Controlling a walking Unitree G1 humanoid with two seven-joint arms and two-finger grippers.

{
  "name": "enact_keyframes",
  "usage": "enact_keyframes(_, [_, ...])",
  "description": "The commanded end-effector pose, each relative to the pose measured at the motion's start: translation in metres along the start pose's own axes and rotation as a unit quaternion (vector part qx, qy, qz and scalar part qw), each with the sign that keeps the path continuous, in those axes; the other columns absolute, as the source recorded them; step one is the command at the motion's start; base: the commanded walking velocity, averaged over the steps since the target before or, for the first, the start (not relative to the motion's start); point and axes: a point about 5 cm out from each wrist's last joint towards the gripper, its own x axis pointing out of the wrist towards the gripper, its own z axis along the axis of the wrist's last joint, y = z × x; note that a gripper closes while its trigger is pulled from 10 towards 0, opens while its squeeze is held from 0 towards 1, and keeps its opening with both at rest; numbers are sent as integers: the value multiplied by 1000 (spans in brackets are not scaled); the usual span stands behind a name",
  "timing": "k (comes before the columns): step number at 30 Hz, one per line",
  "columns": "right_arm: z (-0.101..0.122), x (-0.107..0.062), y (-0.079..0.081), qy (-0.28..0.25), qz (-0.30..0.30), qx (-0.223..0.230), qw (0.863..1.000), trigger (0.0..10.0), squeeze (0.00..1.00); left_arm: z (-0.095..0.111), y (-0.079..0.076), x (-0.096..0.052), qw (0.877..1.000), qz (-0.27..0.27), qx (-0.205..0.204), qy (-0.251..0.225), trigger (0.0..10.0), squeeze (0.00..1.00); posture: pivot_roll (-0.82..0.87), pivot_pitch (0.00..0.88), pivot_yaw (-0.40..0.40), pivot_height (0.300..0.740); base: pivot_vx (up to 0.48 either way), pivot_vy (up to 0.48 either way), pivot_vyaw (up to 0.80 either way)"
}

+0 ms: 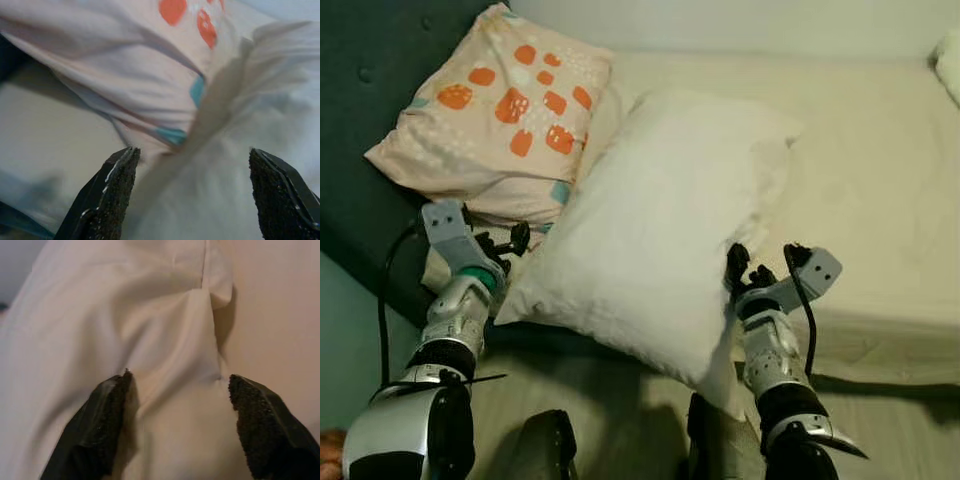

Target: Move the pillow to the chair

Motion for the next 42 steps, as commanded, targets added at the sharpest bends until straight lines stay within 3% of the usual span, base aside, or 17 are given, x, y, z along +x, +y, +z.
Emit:
enact_keyframes(1, [-4, -1, 3, 7, 5, 30, 1000, 10000, 1000, -10, 2, -3, 1000, -9, -17, 21, 10000, 1000, -49, 95, 120, 572, 0, 0, 0])
enact_keyframes(6, [-4, -1, 6, 7, 15, 58, 998, 10000, 1000, -12, 2, -4, 1000, -8, -12, 24, 10000, 1000, -41, 114, 120, 572, 0, 0, 0])
enact_keyframes(9, [-5, -1, 12, 8, 26, 76, 997, 10000, 1000, -12, 11, -7, 999, 18, -17, 25, 10000, 1000, -38, 130, 128, 572, 0, 0, 0])
enact_keyframes(11, [-5, -1, 14, 8, 30, 87, 996, 10000, 1000, -13, 13, -8, 999, 14, -22, 30, 10000, 1000, -37, 147, 135, 572, 0, 0, 0])
enact_keyframes(14, [-7, -4, 21, 13, 48, 111, 993, 10000, 1000, -23, 8, -11, 997, -45, -7, 63, 10000, 1000, -31, 164, 133, 572, 0, 0, 0])
enact_keyframes(21, [-10, -6, 30, 21, 69, 119, 990, 10000, 1000, -26, 13, -14, 997, -39, 4, 73, 10000, 1000, -22, 188, 146, 572, 0, 0, 0])
enact_keyframes(22, [-13, -9, 32, 25, 73, 119, 990, 10000, 1000, -21, 30, -18, 998, 20, -14, 61, 10000, 1000, -27, 206, 160, 572, 0, 0, 0])
enact_keyframes(23, [-13, -9, 32, 25, 73, 119, 990, 10000, 1000, -21, 30, -18, 998, 20, -14, 61, 10000, 1000, -27, 206, 160, 572, 0, 0, 0])
enact_keyframes(26, [-16, -14, 33, 32, 79, 114, 990, 10000, 1000, -16, 45, -22, 995, 63, -67, 47, 10000, 1000, -30, 226, 159, 572, 0, 0, 0])
enact_keyframes(32, [-18, -20, 31, 43, 81, 114, 989, 10000, 1000, -9, 54, -24, 990, 92, -104, 25, 10000, 1000, -21, 247, 147, 572, 0, 0, 0])
enact_keyframes(42, [-21, -25, 35, 55, 94, 101, 989, 10000, 1000, -5, 63, -27, 985, 109, -130, 12, 10000, 1000, -48, 292, 164, 572, 0, 0, 0])
